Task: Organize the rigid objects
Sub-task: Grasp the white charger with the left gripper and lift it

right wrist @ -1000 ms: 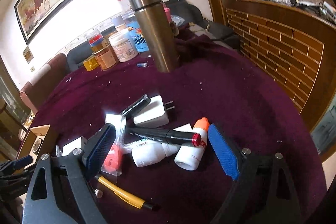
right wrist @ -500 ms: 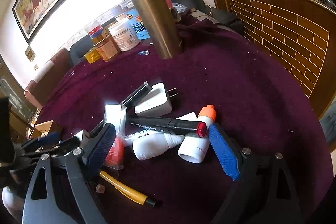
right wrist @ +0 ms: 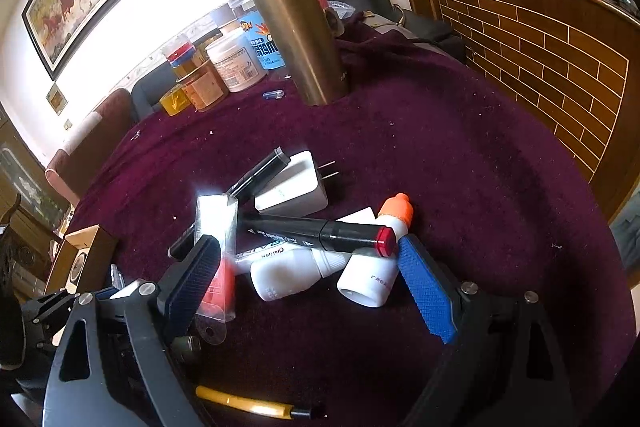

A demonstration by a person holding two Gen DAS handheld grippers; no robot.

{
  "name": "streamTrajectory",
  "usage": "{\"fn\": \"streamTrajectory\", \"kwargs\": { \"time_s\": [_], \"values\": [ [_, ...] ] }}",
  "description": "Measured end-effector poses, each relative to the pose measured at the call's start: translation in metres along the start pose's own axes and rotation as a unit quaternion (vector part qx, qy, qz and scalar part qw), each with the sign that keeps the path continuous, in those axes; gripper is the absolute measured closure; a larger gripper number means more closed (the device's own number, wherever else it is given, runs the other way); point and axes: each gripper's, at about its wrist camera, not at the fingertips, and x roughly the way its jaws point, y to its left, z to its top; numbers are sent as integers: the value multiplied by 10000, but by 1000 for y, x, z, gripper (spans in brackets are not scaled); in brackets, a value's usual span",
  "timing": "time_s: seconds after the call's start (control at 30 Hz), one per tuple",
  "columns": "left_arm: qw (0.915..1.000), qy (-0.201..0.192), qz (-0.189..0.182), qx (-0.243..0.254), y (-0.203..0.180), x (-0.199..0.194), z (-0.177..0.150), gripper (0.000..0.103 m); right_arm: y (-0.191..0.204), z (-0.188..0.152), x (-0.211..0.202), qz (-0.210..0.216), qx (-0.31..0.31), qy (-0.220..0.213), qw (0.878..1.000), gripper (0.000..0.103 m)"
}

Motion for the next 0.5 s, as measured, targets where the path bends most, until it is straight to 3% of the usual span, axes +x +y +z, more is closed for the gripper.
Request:
{"fn": "streamTrajectory", "kwargs": {
  "time_s": [0.17, 0.27, 0.5],
  "values": [
    [9998, -12, 194, 79, -3, 13, 5, 37, -2, 0, 2, -42, 22, 43, 10000, 13],
    [9978, -236, 503, 355, -11, 16, 2, 37, -2, -1, 4, -50, 35, 84, 9999, 13],
    [9989, -422, 140, -168, 4, -12, -9, 39, -5, 0, 6, -26, 84, 143, 9999, 13]
  ]
}}
